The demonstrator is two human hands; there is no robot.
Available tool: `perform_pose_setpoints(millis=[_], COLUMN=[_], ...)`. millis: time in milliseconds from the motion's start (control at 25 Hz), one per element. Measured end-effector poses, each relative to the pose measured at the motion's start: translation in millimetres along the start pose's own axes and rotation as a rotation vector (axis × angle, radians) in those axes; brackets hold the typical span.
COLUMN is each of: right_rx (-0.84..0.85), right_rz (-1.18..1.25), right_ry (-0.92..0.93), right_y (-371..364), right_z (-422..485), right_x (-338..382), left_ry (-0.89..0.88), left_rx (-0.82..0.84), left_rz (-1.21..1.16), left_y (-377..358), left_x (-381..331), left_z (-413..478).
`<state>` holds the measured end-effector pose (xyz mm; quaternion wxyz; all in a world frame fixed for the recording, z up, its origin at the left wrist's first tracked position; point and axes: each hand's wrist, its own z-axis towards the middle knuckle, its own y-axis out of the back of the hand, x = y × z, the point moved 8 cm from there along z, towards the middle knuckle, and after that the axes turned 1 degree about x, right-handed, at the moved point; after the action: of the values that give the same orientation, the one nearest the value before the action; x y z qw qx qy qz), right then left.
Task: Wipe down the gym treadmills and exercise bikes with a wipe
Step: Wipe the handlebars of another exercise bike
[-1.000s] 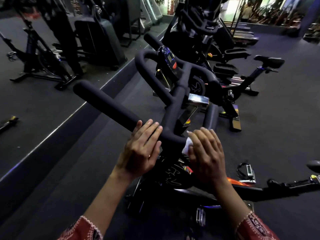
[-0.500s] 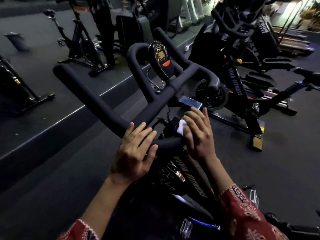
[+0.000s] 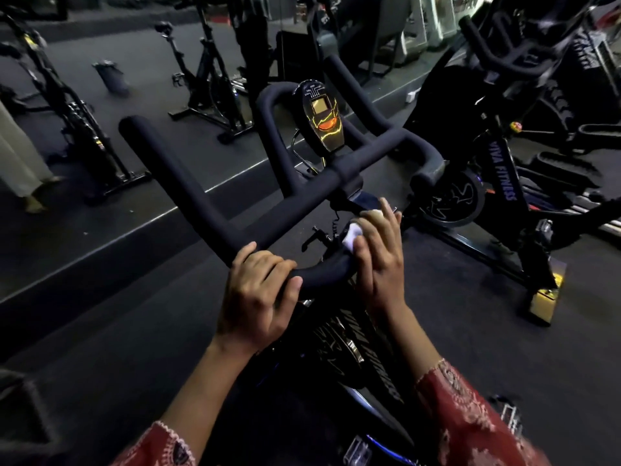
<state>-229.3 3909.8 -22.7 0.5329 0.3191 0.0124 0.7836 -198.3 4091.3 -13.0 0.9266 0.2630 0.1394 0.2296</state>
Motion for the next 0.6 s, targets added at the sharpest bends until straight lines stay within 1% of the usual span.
perform_pose_setpoints(millis=[40,120,200,240,280,320,400,440,480,520,600], right_rx=[0.032,0.124,0.166,0.148,0.117,0.07,-0.017,-0.037,-0.031,0.002,0.084], right_rz=[0.014,0.005,-0.084,-0.124,-0.134,-0.104,-0.003,0.037,0.066,0.07,0.024], right_ry=[0.052,0.262,0.443,0.475,0.437,0.344,0.097,0.0,-0.035,-0.005,0.189], right_y=[-6.8,-17.8,-19.4,-18.6,-15.1,-8.1,1.6,1.4,-2.2,-9.0,-18.4], right_z=[-13.6,-40.9,-43.1,-34.8,-22.1,-7.3,6.4,2.9,-4.3,-14.9,-39.9], right_x=[16.4,52.4,58.9,50.8,36.5,19.8,-7.8,-9.7,-3.0,9.1,35.3], left_ry=[-0.002,-0.008,-0.013,-0.013,-0.011,-0.007,0.001,0.002,0.002,0.0,-0.003], left_rx=[-0.002,0.006,0.015,0.011,0.007,0.003,-0.003,-0.003,-0.003,-0.005,-0.005], left_rz=[0.008,0.011,0.017,0.02,0.02,0.02,0.016,0.014,0.017,0.022,0.027], left_y=[-0.5,-1.7,-3.0,-2.6,-2.2,-1.7,-1.1,-1.2,-1.2,-1.2,-1.6], left_x=[-0.3,0.0,0.4,0.7,0.8,0.8,0.6,0.5,0.4,0.5,1.5], left_z=[-0.1,1.1,1.1,0.8,0.6,0.5,0.8,0.8,0.5,0.2,-0.6])
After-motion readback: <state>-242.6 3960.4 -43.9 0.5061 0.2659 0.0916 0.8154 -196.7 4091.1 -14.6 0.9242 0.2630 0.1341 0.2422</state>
